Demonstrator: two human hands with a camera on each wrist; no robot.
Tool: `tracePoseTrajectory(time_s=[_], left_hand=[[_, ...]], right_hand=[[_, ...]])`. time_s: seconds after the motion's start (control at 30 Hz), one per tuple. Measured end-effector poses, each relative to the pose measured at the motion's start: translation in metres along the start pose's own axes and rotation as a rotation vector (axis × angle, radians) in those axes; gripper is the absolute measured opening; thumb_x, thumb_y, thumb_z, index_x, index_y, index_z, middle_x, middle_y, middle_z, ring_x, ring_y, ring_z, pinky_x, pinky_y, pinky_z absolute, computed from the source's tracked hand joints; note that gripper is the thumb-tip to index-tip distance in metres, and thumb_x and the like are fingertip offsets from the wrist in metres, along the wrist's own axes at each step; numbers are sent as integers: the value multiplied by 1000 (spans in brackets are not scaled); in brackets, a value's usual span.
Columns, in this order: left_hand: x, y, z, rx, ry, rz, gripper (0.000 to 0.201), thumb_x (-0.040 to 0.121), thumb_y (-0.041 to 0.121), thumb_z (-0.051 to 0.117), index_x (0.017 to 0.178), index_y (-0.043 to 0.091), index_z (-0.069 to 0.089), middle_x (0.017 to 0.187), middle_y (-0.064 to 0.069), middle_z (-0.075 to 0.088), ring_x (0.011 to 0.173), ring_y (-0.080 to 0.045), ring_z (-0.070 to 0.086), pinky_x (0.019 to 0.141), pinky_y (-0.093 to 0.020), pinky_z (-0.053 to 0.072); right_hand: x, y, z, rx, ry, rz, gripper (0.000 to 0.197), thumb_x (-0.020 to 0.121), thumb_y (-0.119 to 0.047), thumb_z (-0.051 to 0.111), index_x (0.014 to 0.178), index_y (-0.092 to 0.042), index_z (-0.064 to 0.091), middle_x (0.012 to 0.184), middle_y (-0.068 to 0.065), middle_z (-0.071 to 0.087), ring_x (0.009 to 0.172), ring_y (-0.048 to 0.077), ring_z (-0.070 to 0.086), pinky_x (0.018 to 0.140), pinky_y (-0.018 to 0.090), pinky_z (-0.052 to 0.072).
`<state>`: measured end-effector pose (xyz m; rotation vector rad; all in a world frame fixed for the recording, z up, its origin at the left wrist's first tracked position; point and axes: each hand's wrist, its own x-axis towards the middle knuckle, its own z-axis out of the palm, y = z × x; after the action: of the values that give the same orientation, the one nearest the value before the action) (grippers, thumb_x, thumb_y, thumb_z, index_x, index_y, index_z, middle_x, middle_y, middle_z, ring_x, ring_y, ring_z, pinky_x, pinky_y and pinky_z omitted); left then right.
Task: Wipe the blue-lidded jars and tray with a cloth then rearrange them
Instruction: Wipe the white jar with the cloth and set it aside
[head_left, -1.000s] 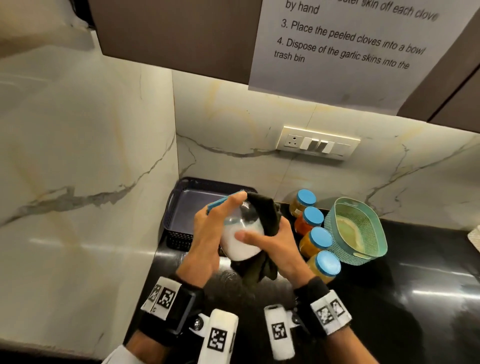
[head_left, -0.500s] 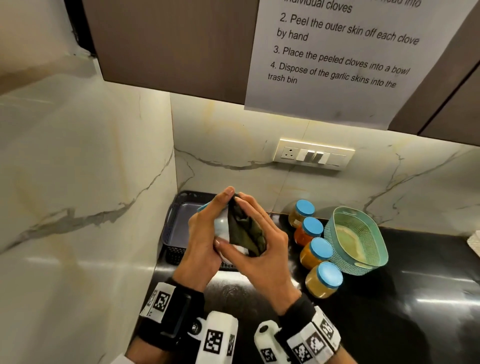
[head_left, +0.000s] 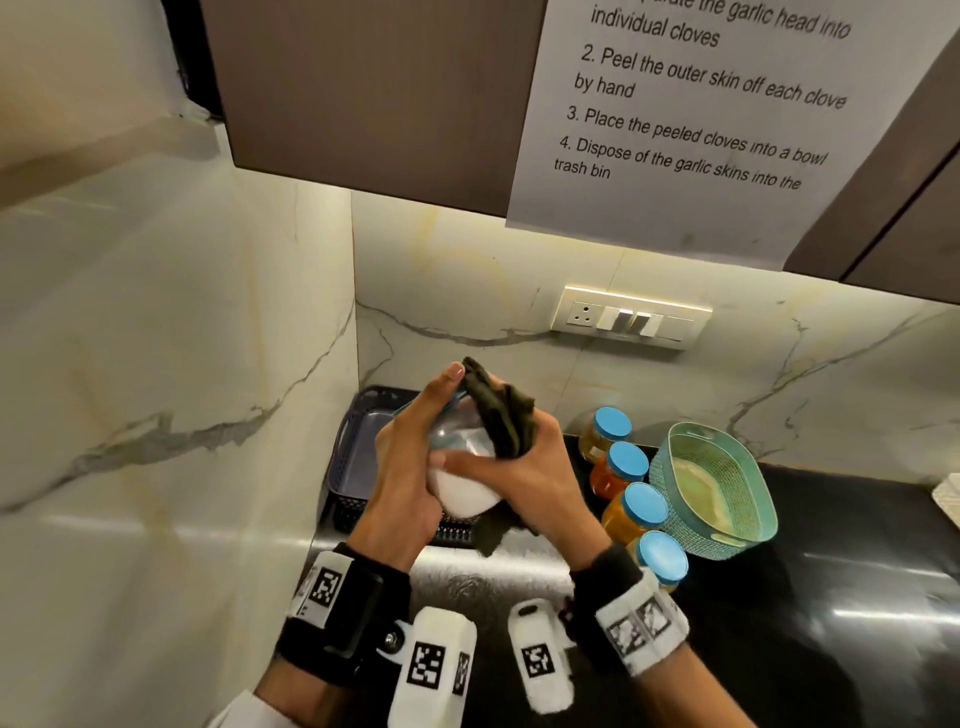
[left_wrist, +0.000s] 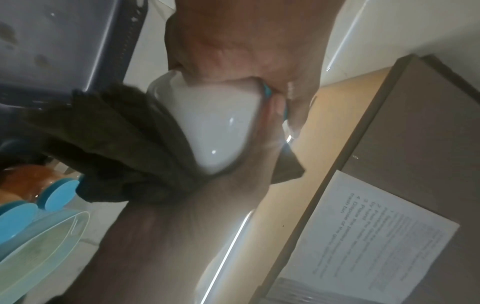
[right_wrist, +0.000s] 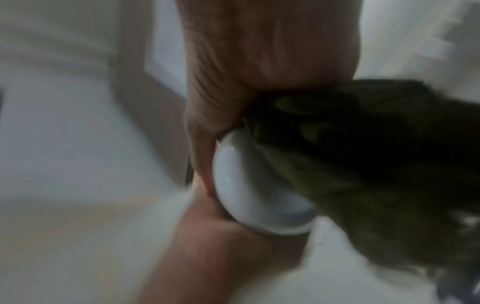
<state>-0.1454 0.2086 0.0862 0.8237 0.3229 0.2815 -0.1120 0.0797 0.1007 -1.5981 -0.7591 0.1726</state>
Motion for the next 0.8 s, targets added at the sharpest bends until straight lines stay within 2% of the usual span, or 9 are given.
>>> tracePoseTrajectory(time_s=[0.1,0.2,0.33,0.43,0.5,0.57,0.63,0.7,0.8], left_hand=[[6,4,1,-21,16,38,48,63,46,93,95,12,82,102,-19,79,89,-38,75,76,-43,59],[-1,8,-2,-104,-89,51,25,69,38,88,81,17,81,90,-11,76,87,-30,72,80,-41,62],[-2,2,-3,-77,16,-8,57,54,49,91,98,14,83,116,-18,78,92,-28,77,76,-38,66],[-1,-5,5,-19,88,-9,87,56,58,98,119,2,75,123,-29,73,95,-40,76,75,-40,61],[-1,-2,8,4,116,30,83,58,53,98,117,0,76,114,-26,77,96,-43,76,76,-42,61],[1,4,7,3,93,49,84,52,52,101,112,0,77,116,-27,75,98,-41,75,85,-47,61],[0,9,5,-12,114,56,83,50,52,102,111,2,77,118,-28,74,105,-43,74,100,-59,58],[-4,11,4,8,137,32,100,49,54,100,124,-5,71,123,-30,72,114,-47,72,102,-62,56],[-11,7,10,43,171,9,89,54,52,100,114,-7,72,117,-29,74,107,-48,73,92,-56,63]], right_hand=[[5,1,6,24,56,41,45,83,-31,88,123,-19,71,111,-2,79,103,17,76,92,44,63],[-15,10,19,-212,86,-150,74,88,-42,79,153,-21,51,151,-1,60,142,20,55,116,46,49],[-19,24,14,-381,-20,-306,68,92,-22,67,157,-26,45,165,-8,43,158,21,32,125,47,35],[3,12,0,95,56,89,29,98,-31,67,125,-21,73,124,10,76,107,25,75,89,38,62],[9,2,1,140,100,166,24,97,-48,64,106,-29,76,101,13,79,81,25,76,70,35,63],[-2,3,10,2,118,36,28,100,-40,62,127,-39,69,122,7,75,107,28,74,88,42,64],[-19,13,20,-239,50,-136,61,97,-24,59,156,-32,46,161,-3,49,151,23,44,120,45,43],[-27,27,24,-495,40,-291,75,92,-23,63,162,-25,35,172,-8,29,161,21,21,127,47,29],[-21,30,13,-425,59,-289,86,85,-15,82,159,-21,40,168,-6,38,157,18,34,122,46,40]])
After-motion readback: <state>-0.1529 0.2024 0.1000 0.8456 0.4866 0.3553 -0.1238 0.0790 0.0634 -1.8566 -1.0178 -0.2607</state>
